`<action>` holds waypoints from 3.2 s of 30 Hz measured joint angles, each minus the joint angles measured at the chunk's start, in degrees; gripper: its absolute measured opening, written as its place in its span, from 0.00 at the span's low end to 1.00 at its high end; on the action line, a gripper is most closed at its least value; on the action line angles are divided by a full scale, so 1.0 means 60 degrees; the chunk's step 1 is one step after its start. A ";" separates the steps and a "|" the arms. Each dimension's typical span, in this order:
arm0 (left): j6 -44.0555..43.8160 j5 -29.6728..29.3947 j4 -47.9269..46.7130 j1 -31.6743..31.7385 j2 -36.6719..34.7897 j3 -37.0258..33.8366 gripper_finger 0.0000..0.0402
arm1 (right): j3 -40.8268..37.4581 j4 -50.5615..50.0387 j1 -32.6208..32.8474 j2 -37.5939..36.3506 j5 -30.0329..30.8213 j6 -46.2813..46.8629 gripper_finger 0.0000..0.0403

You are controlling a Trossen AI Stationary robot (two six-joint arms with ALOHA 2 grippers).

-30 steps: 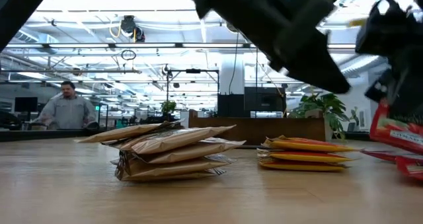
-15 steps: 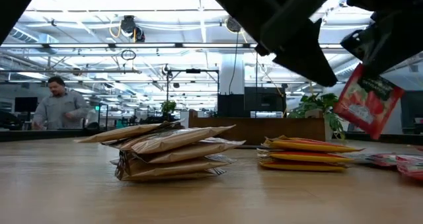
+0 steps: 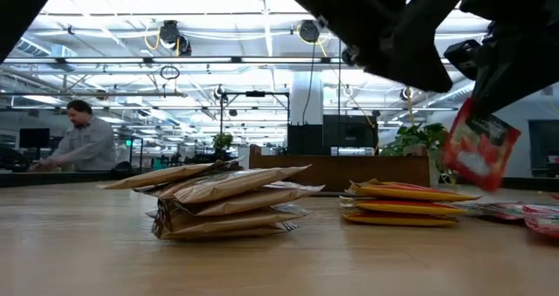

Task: Pick & Place Tea
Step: Put the red tea bag into the left section of the wooden organiser

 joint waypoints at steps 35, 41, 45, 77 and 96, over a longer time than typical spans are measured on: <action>-0.0614 0.2243 -0.0395 0.0461 -0.0002 0.0000 0.03 | -0.0004 0.1574 0.0022 0.0000 0.0794 -0.1559 0.00; -0.0234 0.2082 -0.0350 0.0458 0.0001 0.0000 0.01 | -0.0011 0.1556 0.0044 -0.0050 0.0804 -0.1759 0.01; 0.0093 0.1665 -0.0325 0.0434 0.0001 0.0000 0.01 | -0.0011 0.1257 0.0070 -0.0442 0.0988 -0.1700 0.07; 0.2147 0.1613 0.0071 0.0255 -0.1277 -0.0004 0.01 | -0.6302 1.1903 0.2230 -0.4755 0.3963 -0.2998 0.44; 0.1848 0.1376 0.0322 0.0417 -0.1277 -0.0004 0.01 | -0.5876 1.3298 0.1215 -0.2136 0.3930 -0.3379 0.42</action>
